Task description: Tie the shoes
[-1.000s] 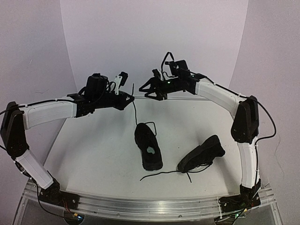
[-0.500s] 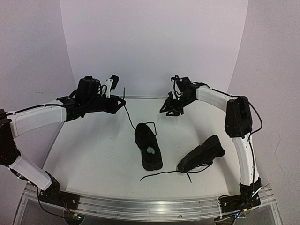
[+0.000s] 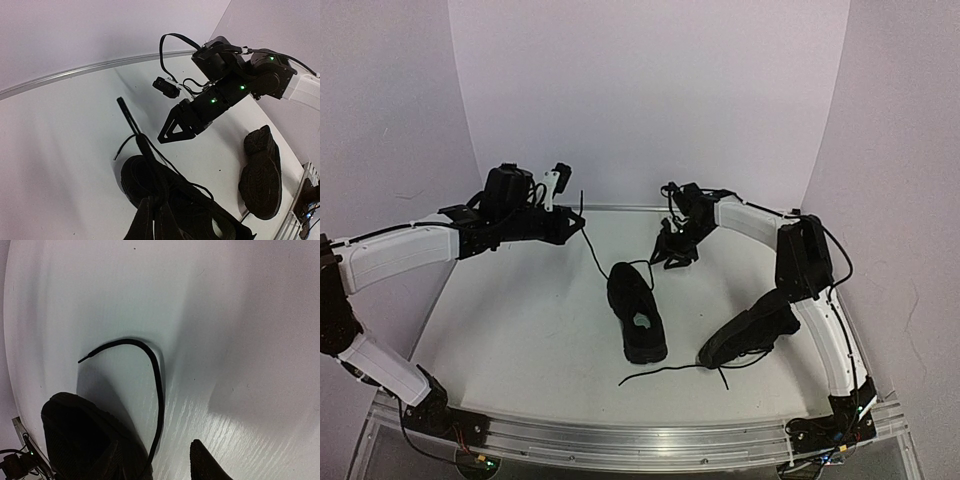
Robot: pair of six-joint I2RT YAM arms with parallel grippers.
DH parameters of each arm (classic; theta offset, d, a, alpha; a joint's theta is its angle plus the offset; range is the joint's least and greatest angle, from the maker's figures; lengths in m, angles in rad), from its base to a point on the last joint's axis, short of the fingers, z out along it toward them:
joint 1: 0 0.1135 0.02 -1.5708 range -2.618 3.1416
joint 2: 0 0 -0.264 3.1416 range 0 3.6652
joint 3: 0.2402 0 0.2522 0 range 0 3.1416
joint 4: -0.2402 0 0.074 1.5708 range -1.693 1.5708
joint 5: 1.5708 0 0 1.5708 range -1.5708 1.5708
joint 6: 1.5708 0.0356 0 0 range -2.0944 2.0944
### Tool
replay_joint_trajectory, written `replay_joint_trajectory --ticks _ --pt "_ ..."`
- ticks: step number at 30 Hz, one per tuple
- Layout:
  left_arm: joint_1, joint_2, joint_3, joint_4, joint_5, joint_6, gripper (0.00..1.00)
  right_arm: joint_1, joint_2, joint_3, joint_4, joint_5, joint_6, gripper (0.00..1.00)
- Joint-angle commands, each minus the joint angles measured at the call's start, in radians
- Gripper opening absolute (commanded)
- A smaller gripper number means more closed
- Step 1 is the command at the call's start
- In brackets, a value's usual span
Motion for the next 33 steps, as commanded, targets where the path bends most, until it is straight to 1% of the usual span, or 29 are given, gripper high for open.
replay_joint_trajectory --ticks 1,8,13,15,19,26,31,32,33 --pt "0.003 -0.045 -0.001 -0.005 -0.016 0.005 0.0 0.011 0.064 0.081 -0.016 0.037 -0.01 0.43" --pt "0.003 -0.047 0.007 -0.017 -0.022 0.016 0.0 0.03 0.126 0.152 -0.015 0.06 -0.015 0.43" --pt "0.003 -0.051 0.004 -0.019 -0.027 0.014 0.0 0.047 0.149 0.174 -0.016 0.11 -0.035 0.43" --pt "0.003 -0.052 0.004 -0.022 -0.031 0.015 0.0 0.055 0.154 0.171 -0.017 0.137 -0.052 0.43" --pt "0.003 -0.054 0.008 -0.03 -0.038 0.018 0.0 0.081 0.151 0.156 -0.031 0.239 -0.106 0.4" --pt "0.003 -0.053 0.008 -0.04 -0.044 0.018 0.0 0.124 0.178 0.171 -0.101 0.425 -0.169 0.3" --pt "0.003 -0.047 0.013 -0.045 -0.046 0.018 0.0 0.144 0.195 0.169 -0.109 0.474 -0.19 0.25" --pt "0.003 -0.044 0.016 -0.047 -0.046 0.018 0.0 0.144 0.199 0.17 -0.108 0.473 -0.186 0.21" --pt "0.003 -0.041 0.019 -0.049 -0.047 0.018 0.0 0.145 0.202 0.17 -0.108 0.47 -0.18 0.15"
